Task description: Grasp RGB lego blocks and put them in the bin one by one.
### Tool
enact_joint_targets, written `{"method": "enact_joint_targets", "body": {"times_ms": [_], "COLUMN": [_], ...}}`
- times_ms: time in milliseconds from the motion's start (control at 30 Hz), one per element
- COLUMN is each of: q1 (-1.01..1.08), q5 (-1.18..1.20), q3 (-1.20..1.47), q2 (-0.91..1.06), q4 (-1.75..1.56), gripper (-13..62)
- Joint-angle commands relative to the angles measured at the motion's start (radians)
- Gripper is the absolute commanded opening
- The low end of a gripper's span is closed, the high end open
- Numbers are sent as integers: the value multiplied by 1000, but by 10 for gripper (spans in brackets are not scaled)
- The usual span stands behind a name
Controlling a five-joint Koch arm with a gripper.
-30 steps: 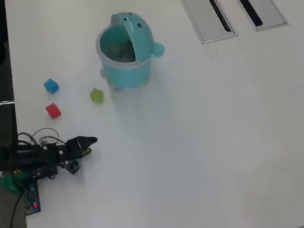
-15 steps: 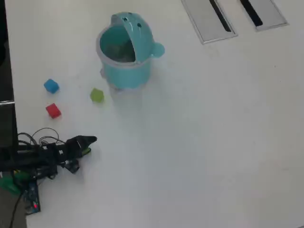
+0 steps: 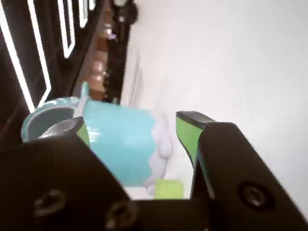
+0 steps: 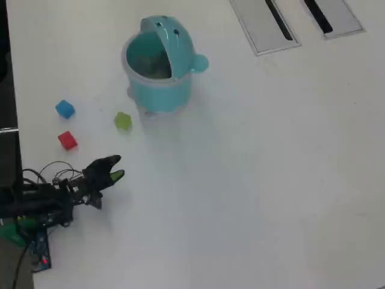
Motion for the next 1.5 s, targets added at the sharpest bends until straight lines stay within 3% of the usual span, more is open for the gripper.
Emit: {"method": "enact_joint_targets", "body": {"times_ms": [0, 333, 633, 800, 1467], "q1": [-5, -37, -51, -74, -72], "q5": [-103, -285, -331, -354, -350], "q3": [66, 71, -23, -94, -647], "q2": [60, 61, 66, 66, 80], "q4": [-249, -500, -482, -466, 115], "gripper": [329, 323, 321, 274, 277]}}
